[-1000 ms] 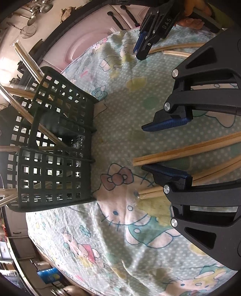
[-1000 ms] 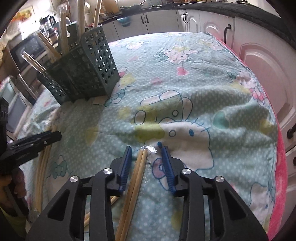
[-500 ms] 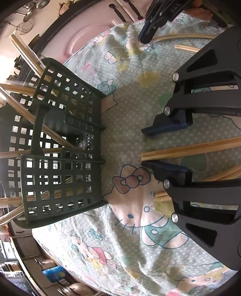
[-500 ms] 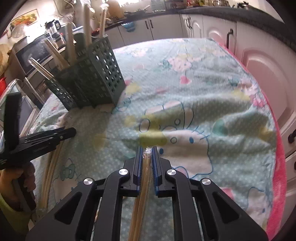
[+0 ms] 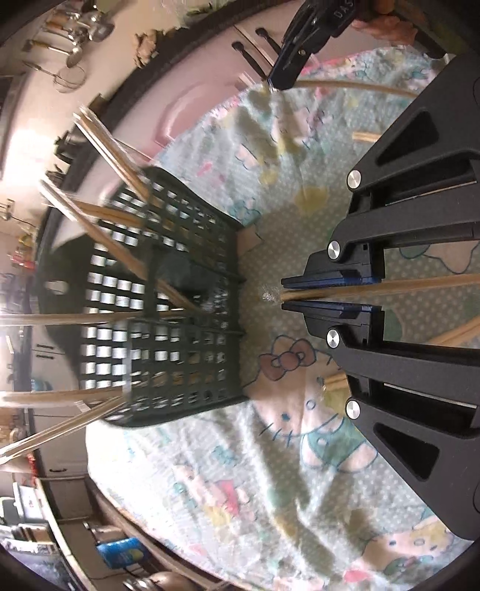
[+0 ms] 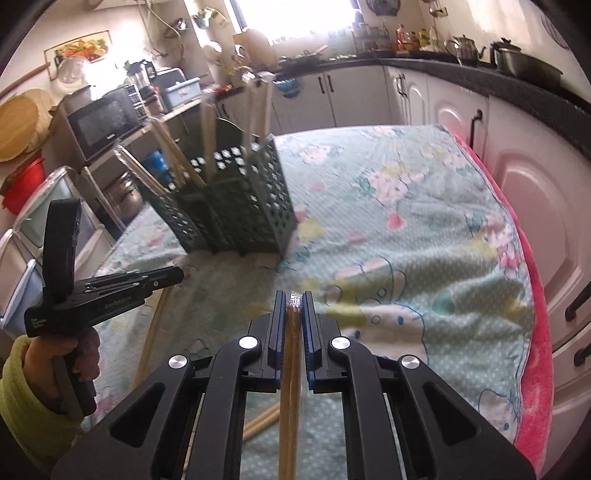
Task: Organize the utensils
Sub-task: 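Lift the left tool's chopstick over the caddy while the right tool carries its chopstick there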
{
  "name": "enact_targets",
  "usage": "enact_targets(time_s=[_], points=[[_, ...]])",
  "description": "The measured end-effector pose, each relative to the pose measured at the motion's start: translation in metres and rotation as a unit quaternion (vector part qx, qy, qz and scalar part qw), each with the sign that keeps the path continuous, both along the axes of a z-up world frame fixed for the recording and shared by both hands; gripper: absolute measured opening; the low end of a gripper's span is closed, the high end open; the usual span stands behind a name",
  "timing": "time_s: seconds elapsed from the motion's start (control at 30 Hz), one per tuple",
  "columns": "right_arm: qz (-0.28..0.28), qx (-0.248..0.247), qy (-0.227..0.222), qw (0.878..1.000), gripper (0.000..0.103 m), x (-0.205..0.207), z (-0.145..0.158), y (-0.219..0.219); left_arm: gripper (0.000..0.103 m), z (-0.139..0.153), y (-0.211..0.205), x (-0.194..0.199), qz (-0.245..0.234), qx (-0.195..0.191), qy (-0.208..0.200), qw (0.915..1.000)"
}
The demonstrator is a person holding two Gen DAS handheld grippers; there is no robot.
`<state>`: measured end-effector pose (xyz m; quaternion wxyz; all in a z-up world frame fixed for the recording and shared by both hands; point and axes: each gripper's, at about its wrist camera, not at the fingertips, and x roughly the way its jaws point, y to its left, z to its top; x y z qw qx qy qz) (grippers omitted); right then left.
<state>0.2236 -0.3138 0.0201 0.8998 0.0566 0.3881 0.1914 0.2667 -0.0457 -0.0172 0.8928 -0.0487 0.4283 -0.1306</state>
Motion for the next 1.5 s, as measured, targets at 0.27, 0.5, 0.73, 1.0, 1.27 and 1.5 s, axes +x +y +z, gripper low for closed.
enact_targets(time_s=[0.27,0.5,0.73,1.0,1.27,1.5], points=[[0.021,0.001,-0.036,0.999,0.008,-0.011,0.026,0.021,0.002,0.034,0.017,-0.019,0.006,-0.015,-0.041,0.9990],[0.039,0.009,-0.063,0.997,0.006,-0.019,0.048,0.038,0.002,0.052,0.030,-0.031,0.016,-0.028,-0.073,0.9968],[0.049,0.019,-0.079,0.996,0.006,-0.022,0.065,0.053,0.002,0.073,0.041,-0.041,0.020,-0.035,-0.101,0.9941],[0.059,0.027,-0.101,0.993,0.005,-0.019,0.086,0.066,0.001,0.096,0.051,-0.041,0.030,-0.043,-0.125,0.9907],[0.064,0.040,-0.135,0.988,0.005,-0.009,0.114,0.075,0.001,0.122,0.054,-0.035,0.038,-0.046,-0.153,0.9864],[0.050,0.049,-0.172,0.983,0.005,0.001,0.137,0.074,0.001,0.141,0.057,-0.026,0.044,-0.055,-0.173,0.9824]])
